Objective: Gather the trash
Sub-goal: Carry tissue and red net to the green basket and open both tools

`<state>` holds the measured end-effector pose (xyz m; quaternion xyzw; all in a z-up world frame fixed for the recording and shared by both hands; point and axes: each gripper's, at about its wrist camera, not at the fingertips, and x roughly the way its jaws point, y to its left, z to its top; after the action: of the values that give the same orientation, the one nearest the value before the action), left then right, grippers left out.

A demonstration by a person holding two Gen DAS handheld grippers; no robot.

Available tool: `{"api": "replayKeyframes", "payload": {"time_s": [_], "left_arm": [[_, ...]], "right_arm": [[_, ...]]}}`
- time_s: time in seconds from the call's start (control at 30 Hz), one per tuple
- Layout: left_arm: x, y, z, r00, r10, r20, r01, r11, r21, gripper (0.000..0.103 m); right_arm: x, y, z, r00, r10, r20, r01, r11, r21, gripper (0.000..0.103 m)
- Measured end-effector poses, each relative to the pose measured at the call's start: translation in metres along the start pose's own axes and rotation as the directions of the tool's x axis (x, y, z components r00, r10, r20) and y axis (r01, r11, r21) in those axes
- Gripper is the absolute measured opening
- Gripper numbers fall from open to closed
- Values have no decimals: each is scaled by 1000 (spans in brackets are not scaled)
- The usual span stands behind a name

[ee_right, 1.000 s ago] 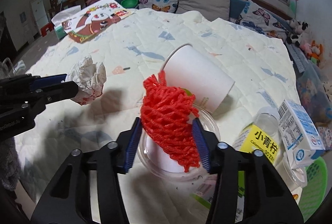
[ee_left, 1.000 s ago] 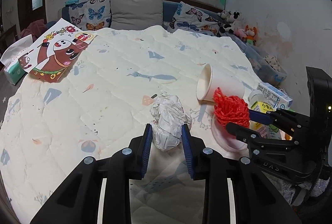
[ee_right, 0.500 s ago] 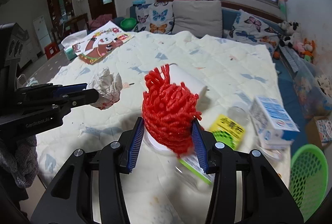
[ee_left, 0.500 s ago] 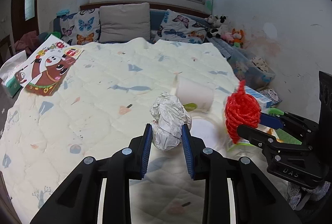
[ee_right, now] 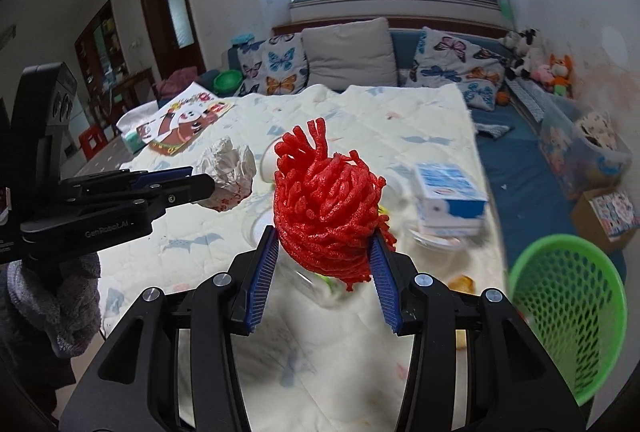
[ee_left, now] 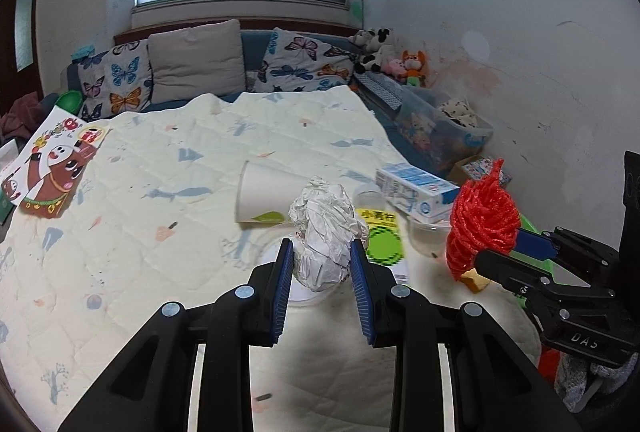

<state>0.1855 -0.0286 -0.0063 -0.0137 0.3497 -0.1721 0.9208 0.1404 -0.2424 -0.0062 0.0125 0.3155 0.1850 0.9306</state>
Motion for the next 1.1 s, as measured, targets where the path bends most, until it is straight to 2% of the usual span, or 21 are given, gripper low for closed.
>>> {"api": "replayKeyframes", "payload": {"time_s": [0.33, 0.73, 1.1], "left_arm": [[17, -63, 5, 995, -91, -26, 93, 992, 81, 28], [45, -142, 8, 981, -175, -78, 186, 969, 165, 28], [74, -200, 14, 969, -211, -128, 235, 944, 229, 28]], "right_arm": [[-34, -56, -24, 993, -121, 3, 120, 990, 77, 47], [-56, -122, -53, 961, -274, -32, 276, 950, 149, 47], [-66, -175, -79, 932, -351, -85, 361, 905, 223, 47]]}}
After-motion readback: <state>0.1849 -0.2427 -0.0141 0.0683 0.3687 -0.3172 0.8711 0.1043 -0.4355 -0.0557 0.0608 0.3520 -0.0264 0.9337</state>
